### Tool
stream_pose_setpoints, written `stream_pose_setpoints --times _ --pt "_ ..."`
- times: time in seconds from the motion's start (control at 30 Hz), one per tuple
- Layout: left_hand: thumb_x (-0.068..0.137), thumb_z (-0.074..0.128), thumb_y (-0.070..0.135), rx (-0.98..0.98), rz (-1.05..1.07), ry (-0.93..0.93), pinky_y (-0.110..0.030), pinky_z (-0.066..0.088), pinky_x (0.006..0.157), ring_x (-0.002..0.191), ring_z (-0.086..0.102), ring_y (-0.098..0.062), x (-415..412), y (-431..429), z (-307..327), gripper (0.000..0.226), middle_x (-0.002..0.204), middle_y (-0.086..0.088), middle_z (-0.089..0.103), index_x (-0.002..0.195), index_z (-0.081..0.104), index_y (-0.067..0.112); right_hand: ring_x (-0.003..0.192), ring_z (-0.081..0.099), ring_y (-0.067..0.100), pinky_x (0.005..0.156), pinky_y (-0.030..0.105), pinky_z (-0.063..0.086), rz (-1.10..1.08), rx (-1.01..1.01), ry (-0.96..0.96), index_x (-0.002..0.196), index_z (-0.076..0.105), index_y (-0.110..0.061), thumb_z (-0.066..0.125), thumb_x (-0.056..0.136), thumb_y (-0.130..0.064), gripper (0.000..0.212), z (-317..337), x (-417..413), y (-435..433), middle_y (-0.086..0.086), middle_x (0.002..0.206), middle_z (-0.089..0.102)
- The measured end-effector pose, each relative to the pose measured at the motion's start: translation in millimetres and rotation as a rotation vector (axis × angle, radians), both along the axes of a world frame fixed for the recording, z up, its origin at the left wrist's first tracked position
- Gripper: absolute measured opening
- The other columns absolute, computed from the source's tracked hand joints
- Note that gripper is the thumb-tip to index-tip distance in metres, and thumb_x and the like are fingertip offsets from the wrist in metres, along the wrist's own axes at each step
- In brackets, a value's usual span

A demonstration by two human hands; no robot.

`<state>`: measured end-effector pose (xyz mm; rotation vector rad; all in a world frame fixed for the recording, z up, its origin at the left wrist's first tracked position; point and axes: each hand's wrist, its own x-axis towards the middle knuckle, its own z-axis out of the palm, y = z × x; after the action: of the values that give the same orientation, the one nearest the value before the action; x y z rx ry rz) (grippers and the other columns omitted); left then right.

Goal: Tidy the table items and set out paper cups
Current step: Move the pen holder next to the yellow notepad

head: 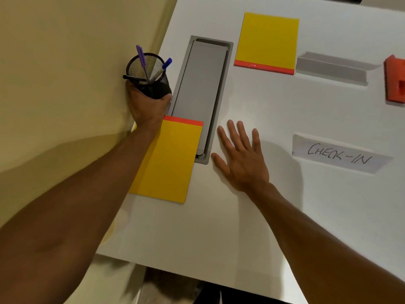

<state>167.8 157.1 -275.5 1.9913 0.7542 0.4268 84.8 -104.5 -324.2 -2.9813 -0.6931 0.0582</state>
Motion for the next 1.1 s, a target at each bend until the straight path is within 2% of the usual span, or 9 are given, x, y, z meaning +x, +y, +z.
stream_pose_setpoints --times 0.13,0.33,0.6,0.83,0.93,1.03,1.1 --pt "0.070 0.086 0.026 0.037 0.008 0.030 -0.023 0.035 0.112 0.136 0.045 -0.020 -3 -1 -2 0.100 0.147 -0.008 0.047 0.150 0.029 0.003 0.154 -0.005 0.025 0.121 0.059 0.006 -0.002 0.007 0.001 0.159 0.004 -0.027 0.014 0.099 -0.066 0.072 -1 0 0 0.005 0.167 0.001" --pt "0.071 0.085 0.029 0.060 0.002 0.078 -0.024 0.029 0.116 0.139 0.041 -0.019 -5 -2 -3 0.102 0.150 -0.008 0.043 0.150 0.026 0.003 0.154 -0.005 0.026 0.121 0.059 0.006 -0.004 0.015 -0.002 0.159 0.004 -0.027 0.014 0.098 -0.066 0.073 -3 0 0 0.005 0.167 0.001" --pt "0.070 0.084 0.031 0.048 -0.001 0.073 -0.009 0.030 0.100 0.130 0.048 -0.015 -10 -2 -6 0.093 0.142 -0.006 0.049 0.144 0.034 0.007 0.154 -0.004 0.025 0.121 0.058 0.005 -0.004 0.036 -0.013 0.159 0.006 -0.028 0.015 0.098 -0.066 0.072 -5 0 -1 0.005 0.167 0.004" --pt "0.074 0.081 0.035 0.098 0.011 0.109 -0.019 0.041 0.099 0.122 0.050 -0.017 -31 -3 6 0.082 0.136 -0.008 0.050 0.138 0.039 0.006 0.154 -0.001 0.027 0.121 0.059 0.005 0.012 0.024 -0.008 0.159 0.006 -0.027 0.014 0.098 -0.068 0.074 -6 1 -2 0.006 0.167 0.006" --pt "0.081 0.075 0.038 0.168 0.021 0.152 -0.029 0.047 0.100 0.118 0.053 -0.022 -55 -12 19 0.076 0.133 -0.011 0.051 0.139 0.039 0.005 0.154 -0.009 0.027 0.121 0.059 -0.003 0.041 -0.013 0.093 0.158 -0.001 -0.027 0.009 0.092 -0.076 0.083 1 4 -5 0.005 0.167 -0.005" --pt "0.087 0.070 0.036 0.237 -0.038 0.167 -0.043 0.049 0.099 0.118 0.054 -0.028 -84 -23 36 0.070 0.134 -0.014 0.051 0.140 0.038 0.003 0.151 -0.022 0.025 0.119 0.057 -0.014 0.071 -0.010 0.278 0.157 -0.012 -0.030 -0.001 0.080 -0.085 0.095 14 14 -8 0.004 0.165 -0.019" --pt "0.089 0.066 0.038 0.322 -0.120 0.206 -0.047 0.046 0.100 0.119 0.053 -0.031 -103 -29 49 0.071 0.136 -0.015 0.050 0.142 0.036 0.003 0.150 -0.025 0.026 0.119 0.056 -0.013 0.085 -0.051 0.379 0.156 -0.014 -0.030 0.011 0.083 -0.083 0.093 26 20 -9 0.004 0.164 -0.022"
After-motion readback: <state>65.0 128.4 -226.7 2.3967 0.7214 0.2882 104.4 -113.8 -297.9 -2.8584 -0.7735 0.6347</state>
